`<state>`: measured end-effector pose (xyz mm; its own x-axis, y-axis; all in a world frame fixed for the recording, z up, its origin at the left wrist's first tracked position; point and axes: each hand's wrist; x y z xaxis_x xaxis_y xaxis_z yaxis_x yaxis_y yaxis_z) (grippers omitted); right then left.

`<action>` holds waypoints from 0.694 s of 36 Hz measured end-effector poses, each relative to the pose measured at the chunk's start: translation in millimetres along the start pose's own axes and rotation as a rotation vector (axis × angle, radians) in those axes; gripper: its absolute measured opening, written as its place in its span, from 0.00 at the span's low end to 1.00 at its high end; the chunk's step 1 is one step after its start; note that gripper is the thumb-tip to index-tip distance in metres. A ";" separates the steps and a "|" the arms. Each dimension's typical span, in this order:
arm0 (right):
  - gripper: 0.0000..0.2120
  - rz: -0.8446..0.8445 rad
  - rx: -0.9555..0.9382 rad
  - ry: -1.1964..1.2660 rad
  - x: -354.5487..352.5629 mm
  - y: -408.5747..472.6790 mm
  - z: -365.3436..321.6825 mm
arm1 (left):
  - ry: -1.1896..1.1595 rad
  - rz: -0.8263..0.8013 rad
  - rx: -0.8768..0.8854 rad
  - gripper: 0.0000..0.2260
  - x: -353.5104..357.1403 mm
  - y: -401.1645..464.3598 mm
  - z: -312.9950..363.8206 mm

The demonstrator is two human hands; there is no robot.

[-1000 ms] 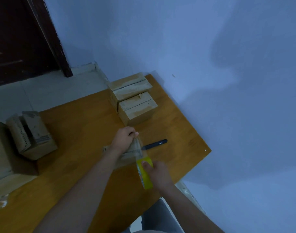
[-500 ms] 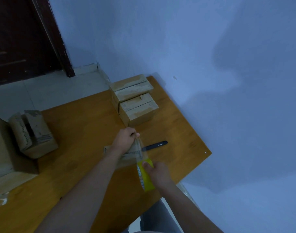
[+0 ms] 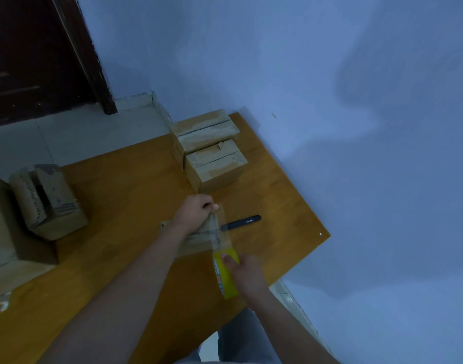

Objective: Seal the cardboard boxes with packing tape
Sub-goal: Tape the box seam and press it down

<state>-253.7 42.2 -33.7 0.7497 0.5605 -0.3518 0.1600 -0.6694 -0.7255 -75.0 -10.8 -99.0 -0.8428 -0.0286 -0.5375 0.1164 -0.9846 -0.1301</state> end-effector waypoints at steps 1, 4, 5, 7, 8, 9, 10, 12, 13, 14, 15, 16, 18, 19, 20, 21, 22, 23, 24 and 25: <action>0.16 -0.005 0.001 0.005 -0.1 -0.1 -0.4 | -0.001 0.000 -0.003 0.15 0.2 0.0 -0.7; 0.16 -0.006 0.006 0.010 -0.3 1.1 0.9 | -0.006 0.000 -0.011 0.15 0.7 0.3 -2.0; 0.16 -0.008 0.008 0.010 -0.5 1.3 0.9 | -0.003 -0.003 -0.009 0.15 0.9 0.4 -1.7; 0.16 -0.011 0.004 0.000 -1.0 1.9 0.6 | 0.002 -0.010 -0.009 0.14 1.3 0.5 -1.3; 0.17 -0.012 0.000 -0.005 -1.2 2.2 0.6 | 0.000 -0.013 -0.010 0.14 1.1 0.5 -0.9; 0.17 -0.010 -0.003 -0.007 -1.3 2.3 0.1 | -0.006 -0.016 -0.011 0.14 1.1 0.7 -0.9; 0.17 -0.009 -0.005 -0.006 -1.3 2.6 0.1 | -0.014 -0.018 -0.012 0.14 0.9 0.9 -0.7; 0.18 -0.005 -0.010 -0.001 -1.2 3.3 -0.5 | -0.034 -0.022 -0.014 0.15 0.5 1.4 -0.4; 0.18 -0.006 -0.013 0.005 -0.8 3.7 -1.1 | -0.042 -0.024 -0.015 0.16 0.2 1.8 -0.1; 0.18 -0.009 -0.011 0.008 -0.3 4.6 -1.2 | -0.047 -0.025 -0.017 0.16 -0.2 2.3 0.1; 0.17 -0.010 -0.006 0.015 0.3 5.4 -1.4 | -0.051 -0.027 -0.020 0.16 -0.3 2.8 0.3; 0.17 -0.008 0.002 0.021 0.9 6.2 -1.5 | -0.053 -0.028 -0.023 0.16 -0.4 3.2 0.4; 0.17 -0.007 0.017 0.034 2.3 7.7 -0.9 | -0.055 -0.033 -0.026 0.16 -0.4 4.0 0.1; 0.17 -0.009 0.024 0.040 3.1 8.4 -0.3 | -0.054 -0.035 -0.027 0.16 -0.3 4.4 -0.4; 0.17 -0.012 0.031 0.037 4.0 9.2 0.1 | -0.054 -0.035 -0.027 0.16 -0.4 4.5 -0.8; 0.17 -0.014 0.037 0.031 4.8 10.1 0.6 | -0.053 -0.035 -0.026 0.16 -0.4 4.7 -1.4; 0.17 -0.016 0.042 0.026 5.3 10.5 0.2 | -0.051 -0.036 -0.025 0.15 -0.6 4.8 -1.9; 0.17 -0.018 0.045 0.026 5.8 11.3 -0.1 | -0.047 -0.038 -0.024 0.15 -0.6 5.2 -2.5; 0.16 -0.021 0.047 0.032 6.1 12.2 -0.4 | -0.041 -0.041 -0.024 0.14 -0.7 5.6 -2.7; 0.16 -0.025 0.048 0.037 6.5 13.4 -0.3 | -0.035 -0.045 -0.028 0.14 -0.7 6.3 -3.0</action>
<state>-246.6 36.8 -45.5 0.7695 0.5578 -0.3111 0.1488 -0.6303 -0.7620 -72.1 -16.5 -101.9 -0.8652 0.0095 -0.5013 0.0917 -0.9799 -0.1769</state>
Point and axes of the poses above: each hand's wrist, its own y-axis towards the middle knuckle, its own x-axis out of the palm, z = x × y, and after that the axes turned 8 degrees about x, right-handed
